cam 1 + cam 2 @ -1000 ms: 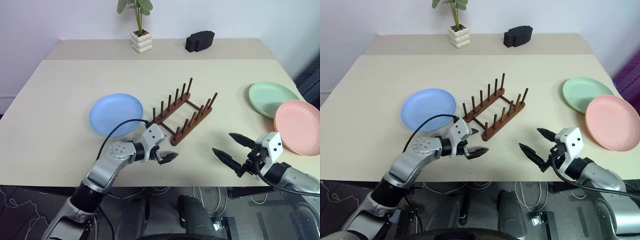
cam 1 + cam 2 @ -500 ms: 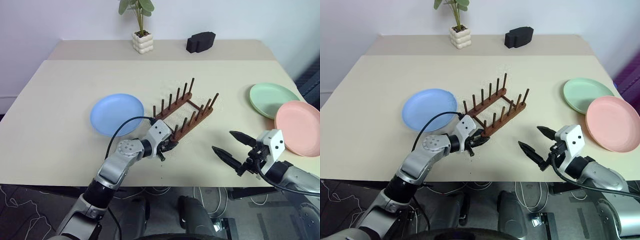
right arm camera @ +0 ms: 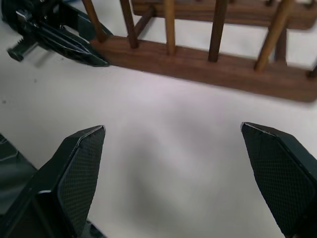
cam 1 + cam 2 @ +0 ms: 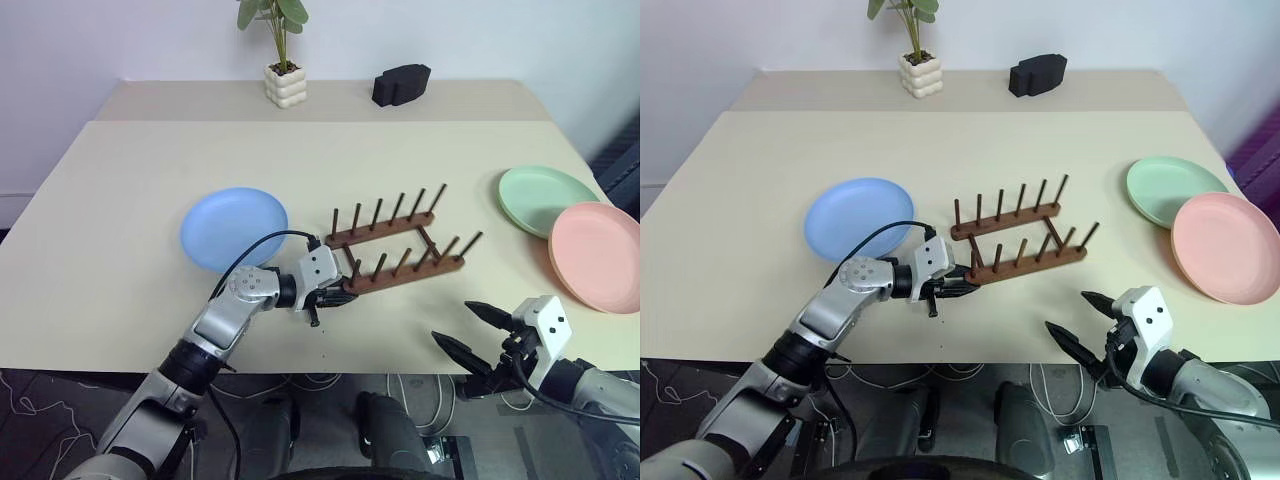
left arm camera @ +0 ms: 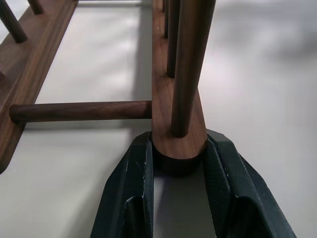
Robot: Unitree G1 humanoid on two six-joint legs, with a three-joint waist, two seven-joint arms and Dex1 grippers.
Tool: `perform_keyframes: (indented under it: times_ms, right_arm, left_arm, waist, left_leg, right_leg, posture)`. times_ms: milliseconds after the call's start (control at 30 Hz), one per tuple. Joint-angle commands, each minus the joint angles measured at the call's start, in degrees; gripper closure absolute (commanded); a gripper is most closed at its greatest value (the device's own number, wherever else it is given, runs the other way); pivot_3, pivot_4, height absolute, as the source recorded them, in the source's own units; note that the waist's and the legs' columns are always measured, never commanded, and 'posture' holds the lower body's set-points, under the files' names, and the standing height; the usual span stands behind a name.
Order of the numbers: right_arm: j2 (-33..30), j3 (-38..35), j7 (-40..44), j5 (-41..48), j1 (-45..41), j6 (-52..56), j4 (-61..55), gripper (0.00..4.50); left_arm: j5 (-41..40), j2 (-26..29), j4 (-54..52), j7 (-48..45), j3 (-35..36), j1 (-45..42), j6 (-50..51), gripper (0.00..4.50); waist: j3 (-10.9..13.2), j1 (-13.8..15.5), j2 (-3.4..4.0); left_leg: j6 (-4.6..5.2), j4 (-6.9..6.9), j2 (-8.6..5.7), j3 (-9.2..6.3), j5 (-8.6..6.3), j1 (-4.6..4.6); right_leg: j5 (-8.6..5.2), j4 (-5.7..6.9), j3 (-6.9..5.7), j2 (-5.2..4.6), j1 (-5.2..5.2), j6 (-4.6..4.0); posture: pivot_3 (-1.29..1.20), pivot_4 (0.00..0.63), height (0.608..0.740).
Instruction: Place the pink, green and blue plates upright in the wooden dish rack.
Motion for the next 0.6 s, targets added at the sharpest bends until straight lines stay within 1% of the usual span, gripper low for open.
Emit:
perform_keyframes:
  times_ms: [33,133,200,300,433,500,533,600]
  right_arm:
    - [0.9,0.3,-0.5,-0.3,0.7,-1.5,-3.3,0.00]
    - [1.5,1.1,-1.2,-0.4,0.9,-1.5,-3.9,0.00]
    - [1.8,1.5,-1.4,-0.7,1.1,-1.7,-3.9,0.00]
    - [1.9,2.2,-2.1,-0.9,0.6,-1.3,-4.2,0.00]
    - [1.6,2.6,-2.8,-0.7,-0.6,-0.6,-4.1,0.00]
    - [1.5,2.6,-2.7,-0.6,-0.9,-0.6,-3.8,0.00]
    - [1.3,2.4,-2.3,-0.7,-0.8,-0.8,-3.4,0.00]
    - [0.9,1.7,-1.6,-0.9,-0.4,-1.2,-2.4,0.00]
  left_arm:
    - [-3.2,0.8,2.5,-9.2,0.5,-3.4,-3.6,3.69]
    - [-0.3,0.7,8.2,-11.0,0.0,-6.3,-8.0,3.69]
    - [0.1,0.3,10.9,-12.3,0.1,-7.4,-9.6,3.69]
    - [0.9,-0.4,13.7,-12.7,0.4,-8.4,-11.2,3.69]
    - [0.8,-0.8,14.6,-13.1,1.0,-8.3,-11.5,3.69]
    - [0.3,-0.6,13.8,-13.5,1.4,-7.8,-10.7,2.63]
    - [0.3,-0.3,12.8,-13.1,1.7,-7.2,-10.1,2.29]
    - [0.4,0.3,11.1,-11.8,2.3,-6.1,-8.7,1.36]
  waist:
    - [0.0,0.0,0.01]
    - [0.0,0.0,0.00]
    - [0.0,0.0,-0.01]
    - [0.0,0.0,0.00]
    - [0.0,0.0,-0.01]
    - [0.0,0.0,-0.01]
    - [0.0,0.0,-0.01]
    - [0.0,0.0,-0.01]
  left_leg:
    - [0.00,-0.02,0.01,0.00,0.00,0.00]
    - [0.00,-0.03,0.01,0.00,0.00,-0.04]
    - [0.00,-0.02,0.00,-0.01,0.00,-0.06]
    - [0.01,-0.02,0.00,-0.02,0.00,-0.08]
    - [0.01,-0.01,0.00,-0.03,0.00,-0.09]
    - [0.01,-0.02,0.00,-0.05,0.00,-0.09]
    - [0.01,-0.02,0.00,-0.06,0.00,-0.10]
    - [0.01,-0.02,0.00,-0.06,0.00,-0.10]
  right_leg:
    - [0.00,0.00,0.00,0.00,-0.01,0.00]
    - [0.00,0.00,-0.01,0.00,-0.05,0.00]
    - [0.00,0.00,-0.01,0.00,-0.06,0.00]
    - [0.00,-0.02,-0.01,-0.01,-0.06,0.01]
    - [0.01,-0.02,-0.01,-0.01,-0.06,0.02]
    - [0.00,-0.02,-0.02,0.00,-0.06,0.02]
    - [0.00,-0.02,-0.02,0.00,-0.06,0.02]
    - [0.00,-0.02,-0.03,0.00,-0.06,0.02]
  posture:
    - [0.00,0.150,0.736]
    - [0.00,0.150,0.736]
    - [0.00,0.150,0.736]
    - [0.00,0.150,0.736]
    - [0.00,0.150,0.736]
    - [0.00,0.150,0.736]
    - [0.00,0.150,0.736]
    - [0.00,0.150,0.736]
